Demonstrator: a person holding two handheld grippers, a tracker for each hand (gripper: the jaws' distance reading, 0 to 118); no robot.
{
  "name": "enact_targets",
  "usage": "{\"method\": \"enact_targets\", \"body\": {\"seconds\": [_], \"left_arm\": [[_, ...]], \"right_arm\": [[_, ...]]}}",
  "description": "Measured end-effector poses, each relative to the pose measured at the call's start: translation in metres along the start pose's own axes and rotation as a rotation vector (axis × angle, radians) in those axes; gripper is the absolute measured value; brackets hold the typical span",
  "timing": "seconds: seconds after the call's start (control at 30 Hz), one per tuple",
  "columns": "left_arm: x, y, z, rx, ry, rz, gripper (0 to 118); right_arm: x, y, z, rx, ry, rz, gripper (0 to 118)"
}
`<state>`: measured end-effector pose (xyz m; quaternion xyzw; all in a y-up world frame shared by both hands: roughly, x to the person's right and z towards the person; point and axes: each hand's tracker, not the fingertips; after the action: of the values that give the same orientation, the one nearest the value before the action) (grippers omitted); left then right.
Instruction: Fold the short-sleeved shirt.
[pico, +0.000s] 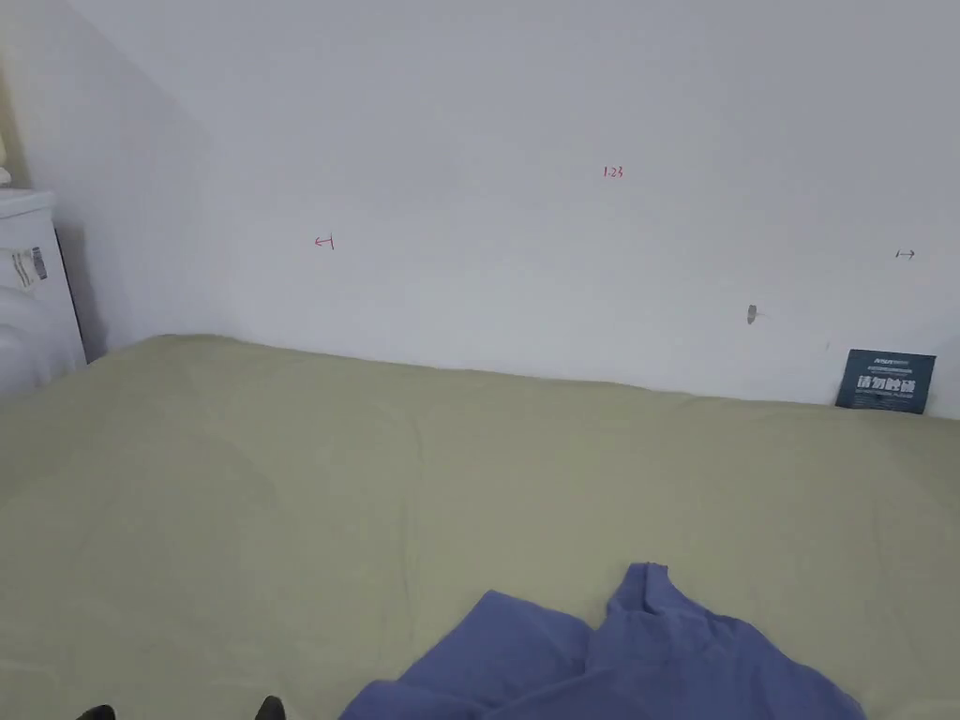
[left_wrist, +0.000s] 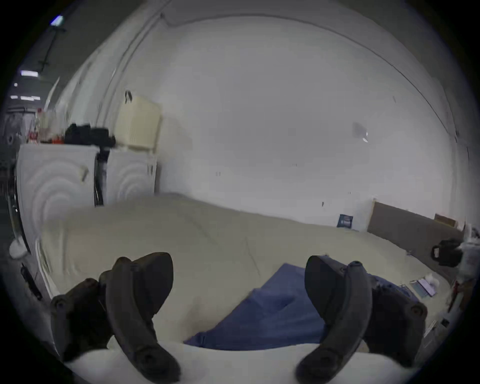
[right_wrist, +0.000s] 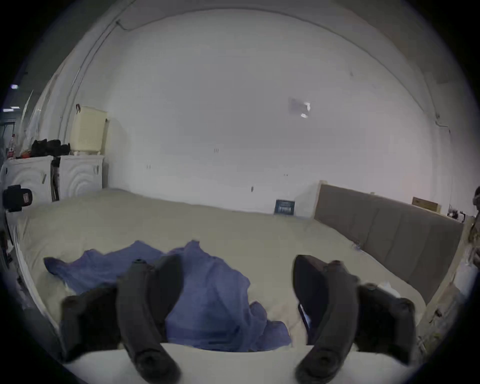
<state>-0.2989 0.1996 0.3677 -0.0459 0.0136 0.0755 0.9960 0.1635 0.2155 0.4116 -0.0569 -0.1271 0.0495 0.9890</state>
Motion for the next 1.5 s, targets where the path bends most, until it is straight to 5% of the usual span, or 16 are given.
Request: {"method": "enact_targets", "body": {"seconds": [0.03, 0.07, 0.13, 0.4, 0.5, 0.53, 0.67, 0.87, 0.93, 1.03, 1.2, 1.27, 1.37, 1.4, 1.47, 1.5], "left_arm": [[0.002, -0.001, 0.000, -0.033, 0.005, -0.004, 97], [0.007, -0.003, 0.002, -0.057, 0.014, -0.028, 65], [0.009, -0.011, 0.009, -0.042, 0.017, -0.059, 0], [-0.015, -0.019, -0.011, -0.196, 0.067, -0.182, 13], [-0.035, -0.029, -0.056, -0.441, 0.057, -0.183, 107], [-0.046, -0.034, -0.070, -0.539, -0.007, -0.136, 112], [-0.071, -0.063, -0.125, -0.908, -0.003, 0.062, 112], [-0.067, -0.090, -0.137, -0.968, 0.069, 0.062, 105], [-0.056, -0.087, -0.132, -0.927, 0.073, -0.044, 83], [-0.052, -0.081, -0.129, -0.859, 0.006, -0.057, 4], [-0.045, -0.078, -0.131, -0.850, -0.007, -0.036, 4], [-0.044, -0.076, -0.130, -0.855, -0.009, -0.026, 4], [-0.044, -0.082, -0.130, -0.864, -0.004, 0.009, 4], [-0.046, -0.084, -0.132, -0.864, -0.004, 0.017, 4], [-0.046, -0.087, -0.132, -0.869, 0.001, 0.034, 4], [-0.046, -0.087, -0.131, -0.866, 0.003, 0.050, 4]], "right_arm": [[-0.003, 0.000, 0.005, 0.008, -0.003, 0.001, 29], [-0.006, -0.002, 0.009, 0.021, -0.016, 0.013, 0], [-0.012, -0.005, 0.015, 0.057, -0.070, 0.061, 0], [-0.011, -0.003, 0.017, -0.002, -0.002, -0.006, 0], [-0.008, -0.001, 0.014, -0.028, 0.009, -0.031, 0], [-0.010, -0.002, 0.011, -0.040, 0.015, -0.034, 0], [-0.012, -0.007, -0.001, -0.085, 0.048, -0.030, 0], [-0.014, -0.011, -0.026, -0.170, 0.103, -0.048, 0], [-0.015, -0.008, -0.051, -0.216, 0.155, -0.061, 0], [-0.018, 0.008, -0.120, -0.335, 0.253, 0.016, 0], [-0.036, 0.041, -0.275, -0.553, 0.477, 0.113, 0], [-0.047, 0.049, -0.337, -0.655, 0.453, 0.238, 6], [-0.067, 0.044, -0.411, -0.899, 0.516, 0.308, 57], [-0.072, 0.037, -0.432, -0.974, 0.509, 0.322, 57], [-0.083, 0.019, -0.459, -1.100, 0.478, 0.406, 115], [-0.091, 0.016, -0.457, -1.051, 0.507, 0.413, 113]]}}
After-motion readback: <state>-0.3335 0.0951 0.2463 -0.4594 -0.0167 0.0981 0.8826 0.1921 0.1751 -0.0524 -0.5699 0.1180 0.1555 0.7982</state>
